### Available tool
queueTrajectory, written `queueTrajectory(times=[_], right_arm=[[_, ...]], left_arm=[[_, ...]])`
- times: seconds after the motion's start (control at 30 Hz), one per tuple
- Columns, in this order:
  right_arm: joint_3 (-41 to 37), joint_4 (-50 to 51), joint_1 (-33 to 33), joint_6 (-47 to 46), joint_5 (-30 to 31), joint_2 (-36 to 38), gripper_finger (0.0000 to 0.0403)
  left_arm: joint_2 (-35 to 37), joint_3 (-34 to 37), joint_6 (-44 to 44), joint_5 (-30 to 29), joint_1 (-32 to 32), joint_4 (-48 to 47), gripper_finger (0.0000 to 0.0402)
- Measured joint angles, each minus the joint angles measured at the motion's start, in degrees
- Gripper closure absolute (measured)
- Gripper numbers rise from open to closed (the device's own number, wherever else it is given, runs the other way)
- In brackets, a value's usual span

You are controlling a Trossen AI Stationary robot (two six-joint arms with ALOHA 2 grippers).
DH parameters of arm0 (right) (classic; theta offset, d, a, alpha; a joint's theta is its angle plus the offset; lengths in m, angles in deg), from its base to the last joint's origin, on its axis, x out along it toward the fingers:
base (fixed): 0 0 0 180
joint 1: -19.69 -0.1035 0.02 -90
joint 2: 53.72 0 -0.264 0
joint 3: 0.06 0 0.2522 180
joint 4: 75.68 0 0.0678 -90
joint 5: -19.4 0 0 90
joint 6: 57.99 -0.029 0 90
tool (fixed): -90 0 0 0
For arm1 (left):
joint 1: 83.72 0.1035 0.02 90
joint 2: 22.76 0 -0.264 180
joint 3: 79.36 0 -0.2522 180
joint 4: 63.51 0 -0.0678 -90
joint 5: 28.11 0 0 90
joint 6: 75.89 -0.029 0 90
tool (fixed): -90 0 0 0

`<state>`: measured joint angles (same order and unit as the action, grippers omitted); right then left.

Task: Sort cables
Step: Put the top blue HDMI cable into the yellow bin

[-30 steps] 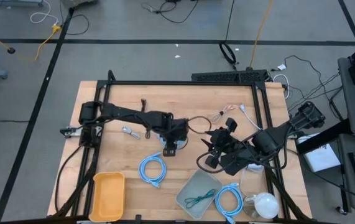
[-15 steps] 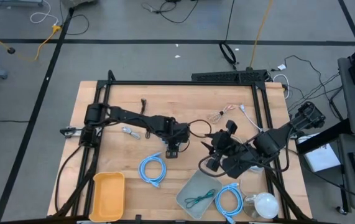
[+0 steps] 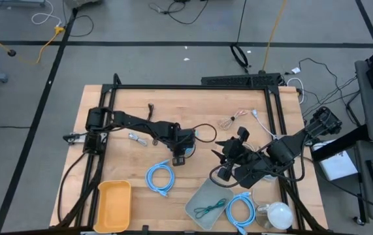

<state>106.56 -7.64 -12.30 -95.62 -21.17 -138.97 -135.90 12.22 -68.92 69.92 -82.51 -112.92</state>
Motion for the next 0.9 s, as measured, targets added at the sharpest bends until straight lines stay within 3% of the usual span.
queueTrajectory(times=[0.27,0.5,0.67,0.9], right_arm=[[0.0,0.2,0.0,1.7,0.0,0.0,0.0269],[0.0,0.4,0.0,3.8,1.6,0.6,0.0269],[0.0,0.4,0.0,5.5,2.2,0.6,0.0269],[0.0,0.4,0.5,6.9,3.4,0.6,0.0269]], left_arm=[[13.6,-0.5,4.8,5.7,-1.0,-15.7,0.0366],[29.6,-0.5,16.8,17.3,-5.7,-22.6,0.0366],[36.8,-0.6,28.6,23.5,-12.4,-24.3,0.0366],[40.2,-0.5,46.6,32.7,-26.9,-20.6,0.0366]])
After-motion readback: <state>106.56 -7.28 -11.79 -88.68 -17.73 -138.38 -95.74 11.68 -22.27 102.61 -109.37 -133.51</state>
